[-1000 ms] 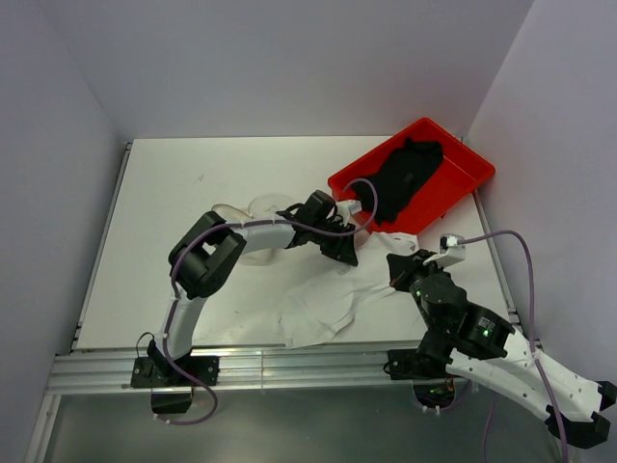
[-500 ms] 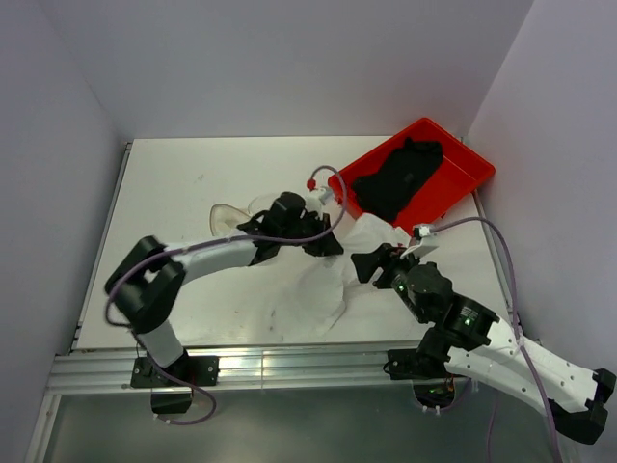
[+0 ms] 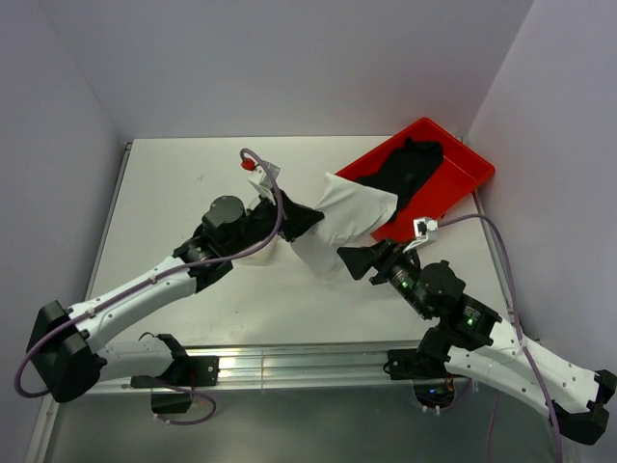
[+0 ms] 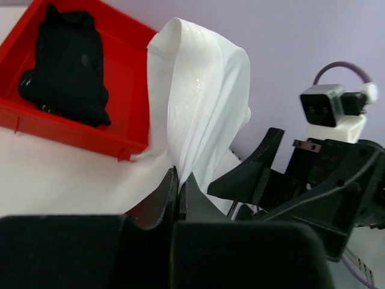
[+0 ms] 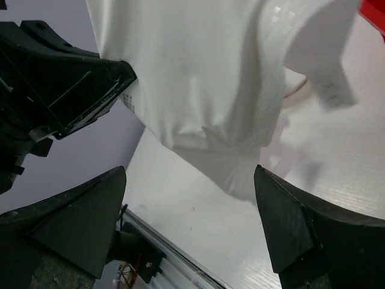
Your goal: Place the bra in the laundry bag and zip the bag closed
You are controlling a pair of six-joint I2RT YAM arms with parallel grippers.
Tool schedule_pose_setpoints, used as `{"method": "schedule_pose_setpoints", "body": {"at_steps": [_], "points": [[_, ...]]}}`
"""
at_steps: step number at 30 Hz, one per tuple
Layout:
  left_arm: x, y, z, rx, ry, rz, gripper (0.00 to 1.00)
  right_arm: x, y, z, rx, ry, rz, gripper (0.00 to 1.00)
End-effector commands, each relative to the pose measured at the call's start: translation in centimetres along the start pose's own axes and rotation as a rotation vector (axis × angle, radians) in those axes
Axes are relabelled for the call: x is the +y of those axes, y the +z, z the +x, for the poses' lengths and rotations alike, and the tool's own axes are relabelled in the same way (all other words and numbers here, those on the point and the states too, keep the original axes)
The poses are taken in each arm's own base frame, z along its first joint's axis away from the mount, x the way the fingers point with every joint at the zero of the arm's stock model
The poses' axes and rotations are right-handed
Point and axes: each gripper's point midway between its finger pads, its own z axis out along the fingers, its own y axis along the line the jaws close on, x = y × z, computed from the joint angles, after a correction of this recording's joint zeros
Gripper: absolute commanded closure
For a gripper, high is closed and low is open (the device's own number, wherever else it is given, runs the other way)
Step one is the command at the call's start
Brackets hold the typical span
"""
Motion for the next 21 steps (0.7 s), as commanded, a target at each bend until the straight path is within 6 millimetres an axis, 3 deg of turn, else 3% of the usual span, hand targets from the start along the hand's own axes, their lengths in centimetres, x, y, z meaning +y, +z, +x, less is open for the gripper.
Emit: {"method": "schedule_pose_setpoints", "body": {"at_steps": [1,10,14,16,19,20,21], "points": [[-2.6,-1.8,-3.4,-0.105,0.009,0.056,1.00,3.4,-0.5,-3.1,-0.076,0.016,-0.109,0.06],[-5.0,-4.4,-4.5,-0.120,0.001,0.124,1.00,9.1,-0.7,-10.0,-0.222,-0.174,-0.226,0.13],[-5.5,-5.1,-4.6,-0.117,0.011,0.134,1.00,11.2,-0.3,-11.3,-0.239,-0.204,-0.294,0.14],[-5.7,-5.4,-4.5,-0.112,0.009,0.143,1.00,12.3,-0.3,-12.5,-0.274,-0.201,-0.331,0.21],[-6.6,-6.0,-4.3,-0.103,0.009,0.187,1.00,13.2,0.5,-12.8,-0.268,-0.203,-0.363,0.43],[-6.6,-6.2,-4.3,-0.103,0.011,0.187,1.00,13.3,1.1,-12.6,-0.254,-0.208,-0.373,0.62],[-6.8,-6.5,-4.5,-0.110,0.016,0.192,0.97,13.6,1.3,-12.7,-0.251,-0.200,-0.389,0.72]]}}
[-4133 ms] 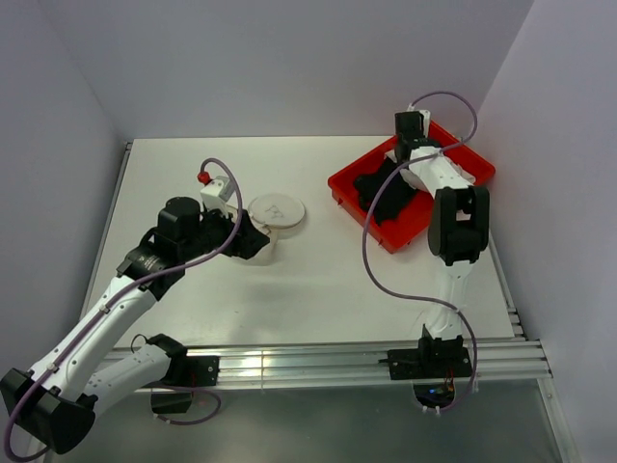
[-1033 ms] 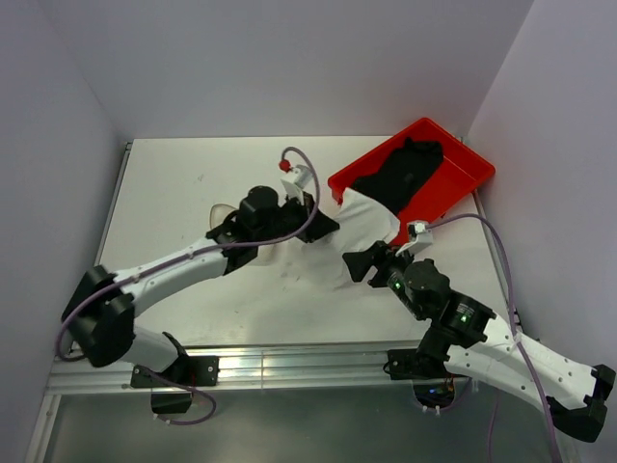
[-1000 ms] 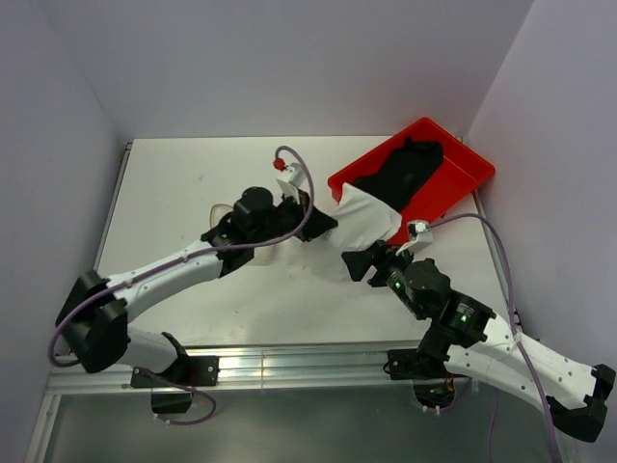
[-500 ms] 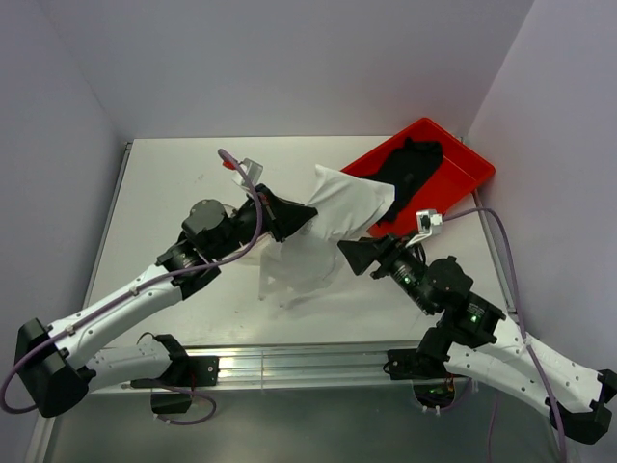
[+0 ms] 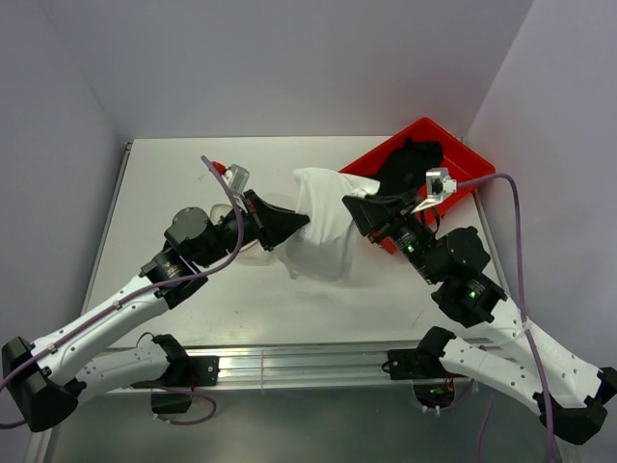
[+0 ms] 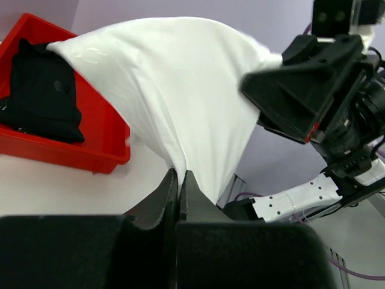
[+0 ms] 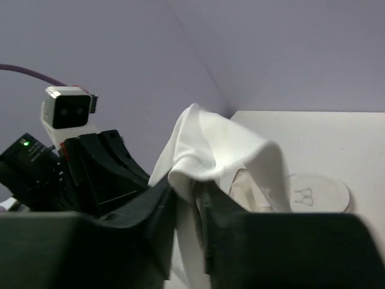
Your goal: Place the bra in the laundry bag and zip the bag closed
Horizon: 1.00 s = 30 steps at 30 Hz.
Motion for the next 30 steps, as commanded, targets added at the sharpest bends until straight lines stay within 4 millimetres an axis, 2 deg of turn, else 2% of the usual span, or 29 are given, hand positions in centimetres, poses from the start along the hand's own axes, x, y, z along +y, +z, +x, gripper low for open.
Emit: {"method": "schedule_pose_setpoints", "body": {"at_steps": [1,2,3,5,6,9,12,17,18,25,28,29,30], "points": [[-2.0,-1.1,-0.8,-0.013,0.010,0.069,0.94,2.9,1.3,-2.7,-0.052,0.004,-0.127,0.78],[-2.1,-1.2,-0.8,-0.003,0.020,0.068,0.90,2.7,1.8,-2.6,-0.049,0.003,-0.121,0.91],[-2.3,-1.5,-0.9,0.002,0.025,0.072,0.77,3.3,1.9,-2.9,-0.052,-0.004,-0.155,0.99],[-2.7,-1.7,-0.7,0.017,0.041,0.089,0.60,3.8,2.2,-3.9,-0.071,-0.018,-0.170,1.00],[-2.9,-2.2,-0.7,0.016,0.046,0.096,0.42,4.2,2.2,-4.4,-0.079,-0.035,-0.193,1.00],[-2.7,-3.1,-0.7,-0.005,0.057,0.082,0.19,5.2,2.1,-6.0,-0.109,-0.054,-0.229,1.00],[-2.2,-3.7,-0.3,-0.004,0.062,0.063,0.07,6.1,2.0,-6.9,-0.117,-0.054,-0.271,1.00],[-0.8,-4.0,1.0,0.015,0.069,0.018,0.04,7.5,1.4,-7.4,-0.117,-0.027,-0.364,1.00],[-0.7,-4.0,1.1,0.013,0.070,0.021,0.01,7.7,1.4,-7.8,-0.125,-0.015,-0.375,1.00],[-1.9,-3.6,1.9,0.032,0.098,0.124,0.01,8.5,1.8,-8.3,-0.128,0.010,-0.413,1.00],[-2.6,-3.5,2.3,0.046,0.088,0.174,0.12,8.7,1.7,-8.5,-0.136,0.012,-0.421,1.00],[-2.6,-3.4,2.5,0.051,0.086,0.180,0.18,8.7,1.7,-8.7,-0.140,0.012,-0.423,1.00],[-2.9,-3.4,2.5,0.051,0.086,0.197,0.28,8.8,1.7,-8.7,-0.140,0.011,-0.428,1.00]]}}
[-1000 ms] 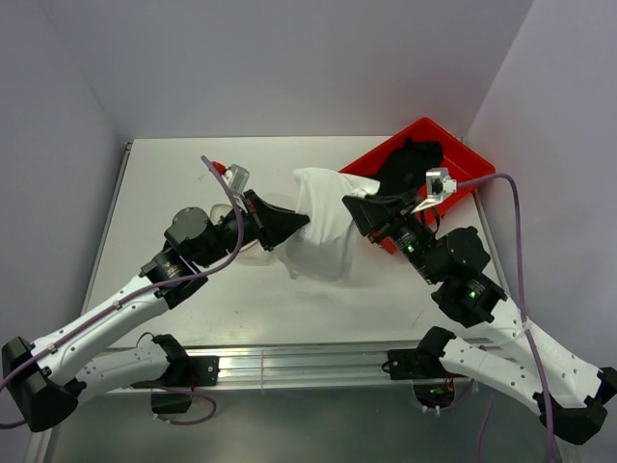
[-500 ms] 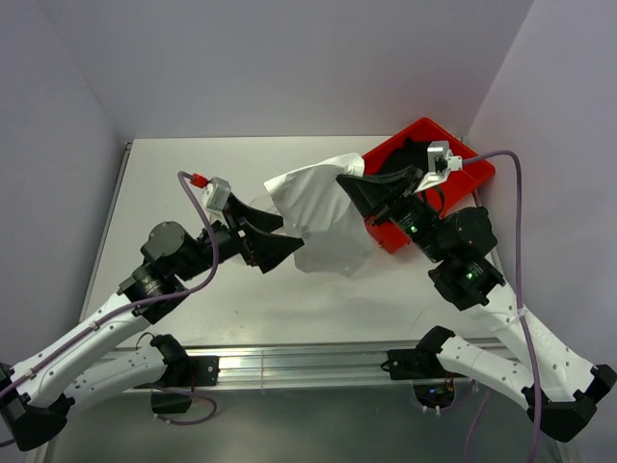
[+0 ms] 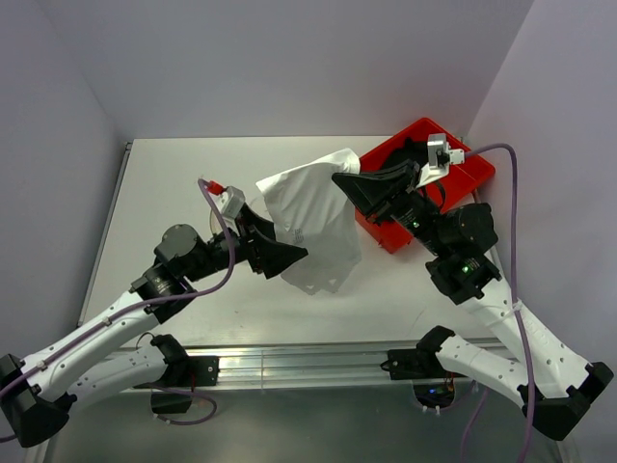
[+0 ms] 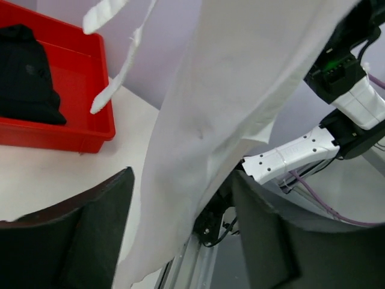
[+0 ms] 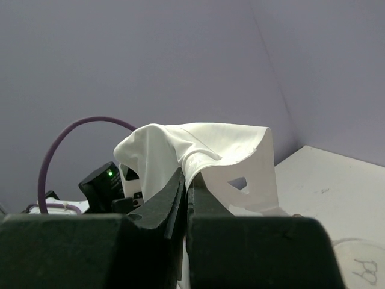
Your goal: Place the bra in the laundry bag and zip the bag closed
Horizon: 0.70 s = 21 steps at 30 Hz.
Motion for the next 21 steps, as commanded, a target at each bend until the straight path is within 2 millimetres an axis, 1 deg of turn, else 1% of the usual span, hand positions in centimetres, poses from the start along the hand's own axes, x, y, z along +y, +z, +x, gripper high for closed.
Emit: {"method": "schedule_pose_setpoints", "body": {"at_steps": [1,2,3,5,6,7,8,9,11,13,15,16,17,18,19,20,21], "points": [[-1.8,0.1,-0.7,-0.030,0.031,0.105,0.31,3.0,0.2,-3.7,-0.094,-0.029,-0.099,1.00],[-1.9,0.1,-0.9,-0.038,0.027,0.105,0.35,2.9,0.2,-3.5,-0.092,-0.030,-0.102,1.00],[-1.8,0.2,-1.2,-0.057,0.027,0.099,0.47,2.8,0.2,-3.4,-0.090,-0.030,-0.105,1.00],[-1.6,0.2,-1.4,-0.074,0.010,0.084,0.61,3.1,0.0,-3.4,-0.094,-0.030,-0.123,1.00],[-1.3,0.2,-1.5,-0.083,0.004,0.068,0.77,2.7,-0.1,-3.0,-0.089,-0.029,-0.121,1.00],[-0.7,0.2,-1.7,-0.102,-0.013,0.037,0.83,2.9,-0.3,-3.0,-0.090,-0.033,-0.134,1.00],[-0.4,0.3,-1.7,-0.111,-0.023,0.024,0.94,3.1,-0.4,-3.2,-0.101,-0.033,-0.146,1.00],[-0.2,0.2,-1.8,-0.121,-0.030,0.016,0.99,2.8,-0.6,-2.9,-0.095,-0.031,-0.146,1.00],[0.2,0.2,-1.9,-0.144,-0.057,-0.002,1.00,3.5,-0.9,-3.0,-0.096,-0.023,-0.182,1.00],[0.6,0.1,-2.1,-0.164,-0.070,-0.023,1.00,3.4,-1.2,-2.7,-0.087,-0.025,-0.203,1.00],[1.0,0.1,-2.3,-0.172,-0.072,-0.048,1.00,4.3,-1.9,-2.0,-0.065,-0.033,-0.271,1.00],[0.9,0.3,-2.9,-0.175,-0.065,-0.058,1.00,4.8,-2.3,-1.9,-0.065,-0.043,-0.298,1.00],[1.7,0.5,-2.9,-0.171,-0.066,-0.101,1.00,5.3,-2.7,-1.8,-0.060,-0.055,-0.328,1.00],[2.3,0.6,-2.3,-0.145,-0.077,-0.134,1.00,6.2,-3.4,-1.0,-0.031,-0.081,-0.396,1.00],[2.4,0.7,-3.0,-0.155,-0.072,-0.146,1.00,6.9,-4.0,-0.8,-0.018,-0.102,-0.434,1.00],[2.8,0.8,-3.1,-0.154,-0.075,-0.169,1.00,7.4,-4.4,-0.3,0.002,-0.125,-0.470,1.00],[3.0,0.9,-3.2,-0.152,-0.076,-0.179,1.00,7.8,-5.2,0.9,0.055,-0.138,-0.516,1.00]]}}
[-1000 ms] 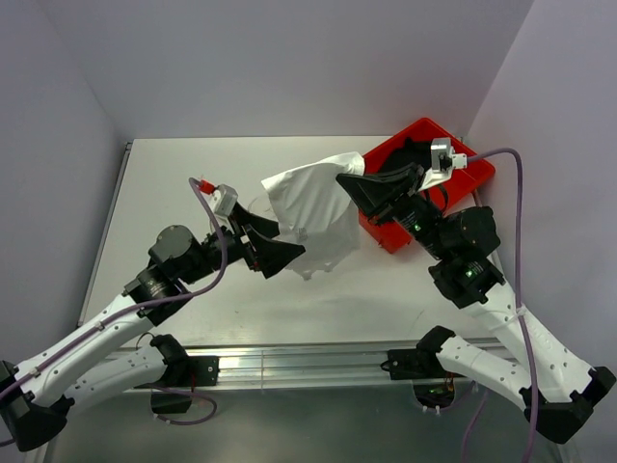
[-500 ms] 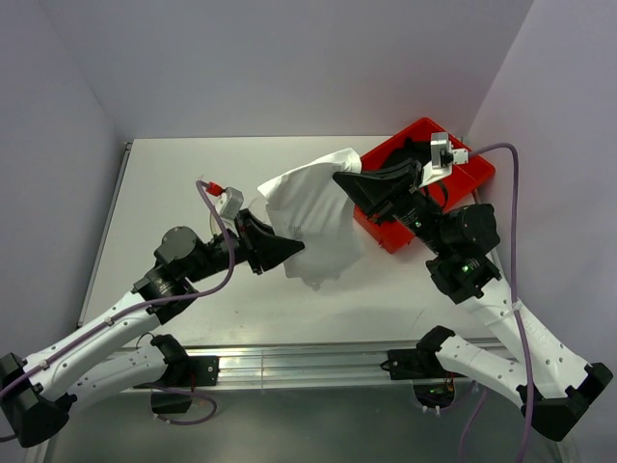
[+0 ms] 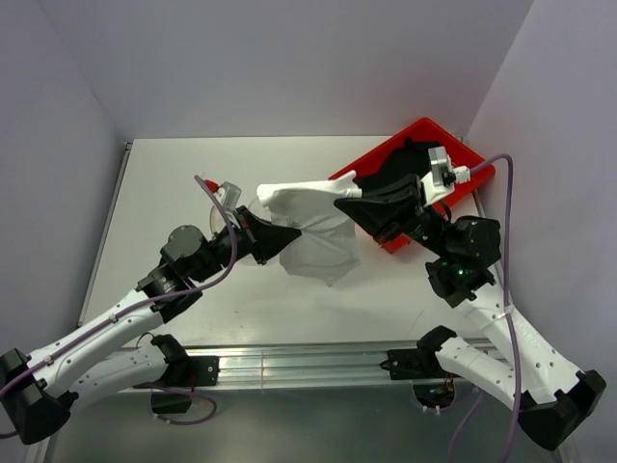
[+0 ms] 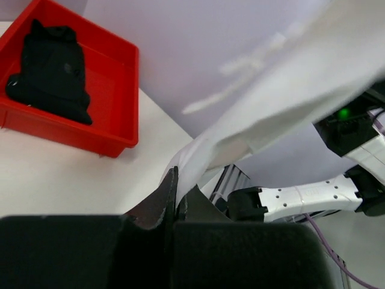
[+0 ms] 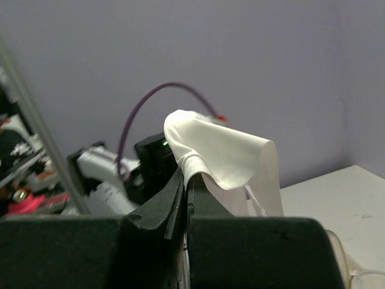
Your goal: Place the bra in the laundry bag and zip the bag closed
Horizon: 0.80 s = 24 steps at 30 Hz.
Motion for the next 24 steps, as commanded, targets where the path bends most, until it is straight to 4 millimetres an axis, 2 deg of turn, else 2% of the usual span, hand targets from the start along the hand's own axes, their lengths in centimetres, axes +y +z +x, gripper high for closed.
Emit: {"method": "schedule_pose_setpoints", "body": {"at_steps": [1,2,4,5,6,8,9,10,11,12,13,14,15,16,17,18,22,24], "points": [[-0.1,0.7,-3.4,-0.074,0.005,-0.059,1.00,6.1,-2.0,-0.1,0.047,-0.124,-0.272,1.00],[0.1,0.9,-3.7,-0.076,0.005,-0.069,1.00,6.2,-2.5,0.4,0.058,-0.130,-0.278,1.00],[0.0,1.1,-4.9,-0.088,0.009,-0.075,1.00,5.8,-4.1,3.0,0.118,-0.110,-0.269,1.00],[0.0,1.3,-5.0,-0.082,0.010,-0.078,1.00,6.4,-4.4,2.8,0.113,-0.129,-0.285,0.99],[0.0,1.3,-5.2,-0.079,0.013,-0.082,1.00,5.5,-5.2,4.4,0.142,-0.098,-0.260,0.97],[0.7,1.5,-5.2,-0.060,0.020,-0.117,1.00,5.7,-6.4,5.1,0.143,-0.112,-0.246,0.90],[0.9,1.4,-5.3,-0.058,0.019,-0.128,1.00,4.9,-7.1,6.6,0.179,-0.080,-0.210,0.89],[0.9,1.4,-5.7,-0.064,0.018,-0.133,1.00,5.0,-7.7,6.7,0.172,-0.090,-0.195,0.87],[1.2,1.4,-5.4,-0.045,0.015,-0.146,1.00,4.0,-7.8,6.5,0.144,-0.106,-0.132,0.80],[1.4,1.3,-5.4,-0.039,0.018,-0.158,1.00,2.6,-8.3,7.6,0.163,-0.081,-0.058,0.77],[1.6,1.3,-5.9,-0.047,0.030,-0.181,1.00,2.3,-8.8,7.2,0.133,-0.101,-0.017,0.75],[2.1,0.9,-5.5,-0.029,0.029,-0.214,1.00,0.9,-9.0,6.8,0.099,-0.119,0.066,0.71],[2.2,0.8,-5.8,-0.037,0.034,-0.226,1.00,-0.1,-9.6,7.6,0.115,-0.107,0.113,0.66],[2.7,0.5,-5.6,-0.026,0.040,-0.253,1.00,-0.3,-10.0,7.3,0.095,-0.122,0.141,0.59],[2.8,0.2,-5.7,-0.027,0.045,-0.269,1.00,-1.9,-10.6,7.5,0.083,-0.117,0.230,0.42],[2.8,0.0,-5.8,-0.029,0.050,-0.271,1.00,-2.1,-11.0,7.3,0.068,-0.130,0.250,0.36],[2.6,0.0,-6.5,-0.031,0.069,-0.281,1.00,-3.5,-11.8,7.4,0.064,-0.142,0.341,0.22],[2.8,0.2,-6.2,-0.011,0.067,-0.291,1.00,-3.9,-11.8,7.3,0.094,-0.146,0.367,0.19]]}}
